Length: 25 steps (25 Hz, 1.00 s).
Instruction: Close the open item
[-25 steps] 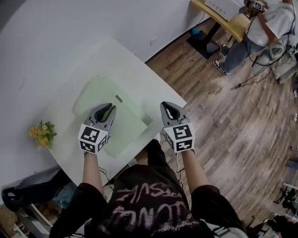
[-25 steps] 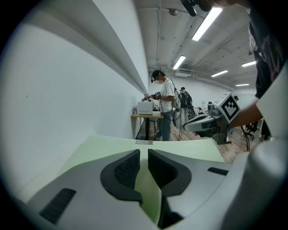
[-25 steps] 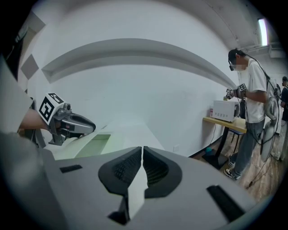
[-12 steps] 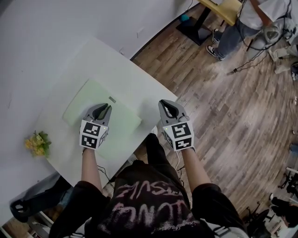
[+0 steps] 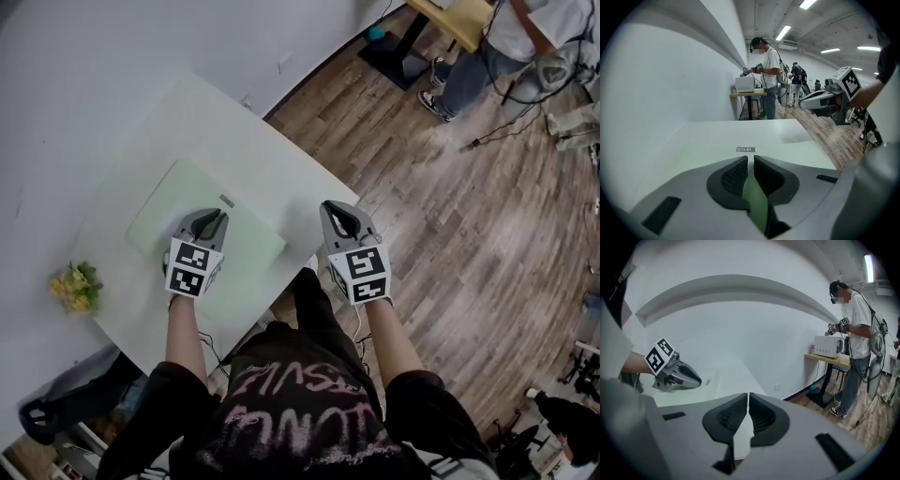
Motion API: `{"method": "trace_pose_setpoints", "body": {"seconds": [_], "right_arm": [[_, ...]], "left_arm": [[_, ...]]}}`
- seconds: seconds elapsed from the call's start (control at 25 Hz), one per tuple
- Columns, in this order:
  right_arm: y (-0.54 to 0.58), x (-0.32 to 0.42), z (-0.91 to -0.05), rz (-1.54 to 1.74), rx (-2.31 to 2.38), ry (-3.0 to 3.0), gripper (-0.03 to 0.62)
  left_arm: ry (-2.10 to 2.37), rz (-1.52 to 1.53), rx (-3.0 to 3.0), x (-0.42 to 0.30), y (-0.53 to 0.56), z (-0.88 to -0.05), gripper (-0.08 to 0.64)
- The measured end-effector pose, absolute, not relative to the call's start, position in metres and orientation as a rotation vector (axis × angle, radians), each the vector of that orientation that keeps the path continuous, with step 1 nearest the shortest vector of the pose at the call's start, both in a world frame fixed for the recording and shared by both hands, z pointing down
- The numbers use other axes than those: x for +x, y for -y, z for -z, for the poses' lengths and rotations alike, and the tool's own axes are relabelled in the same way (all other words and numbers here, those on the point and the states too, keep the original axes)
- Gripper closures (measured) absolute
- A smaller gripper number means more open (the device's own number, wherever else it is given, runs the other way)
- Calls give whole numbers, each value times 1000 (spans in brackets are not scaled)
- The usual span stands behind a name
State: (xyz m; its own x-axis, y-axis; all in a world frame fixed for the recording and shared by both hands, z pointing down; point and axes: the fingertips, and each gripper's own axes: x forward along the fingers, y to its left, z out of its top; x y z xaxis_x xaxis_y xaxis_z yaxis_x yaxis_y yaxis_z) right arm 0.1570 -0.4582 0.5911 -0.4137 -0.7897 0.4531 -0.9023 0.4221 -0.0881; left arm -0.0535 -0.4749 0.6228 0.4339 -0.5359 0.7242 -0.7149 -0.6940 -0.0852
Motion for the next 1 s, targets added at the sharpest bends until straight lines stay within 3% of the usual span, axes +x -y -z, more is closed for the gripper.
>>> {"method": "trace_pose_setpoints", "body": {"seconds": [0.32, 0.52, 1.0], "right_arm": [[460, 134, -577, -428, 1415, 2380, 565], [456, 109, -567, -390, 1374, 2405, 566], [445, -16, -524, -277, 1114, 2564, 566]], "left_arm": [[1094, -1158, 2558, -54, 470, -614, 519], [1179, -1014, 2546, -71, 462, -593, 520], [1535, -809, 2413, -183, 410, -537, 541]]}}
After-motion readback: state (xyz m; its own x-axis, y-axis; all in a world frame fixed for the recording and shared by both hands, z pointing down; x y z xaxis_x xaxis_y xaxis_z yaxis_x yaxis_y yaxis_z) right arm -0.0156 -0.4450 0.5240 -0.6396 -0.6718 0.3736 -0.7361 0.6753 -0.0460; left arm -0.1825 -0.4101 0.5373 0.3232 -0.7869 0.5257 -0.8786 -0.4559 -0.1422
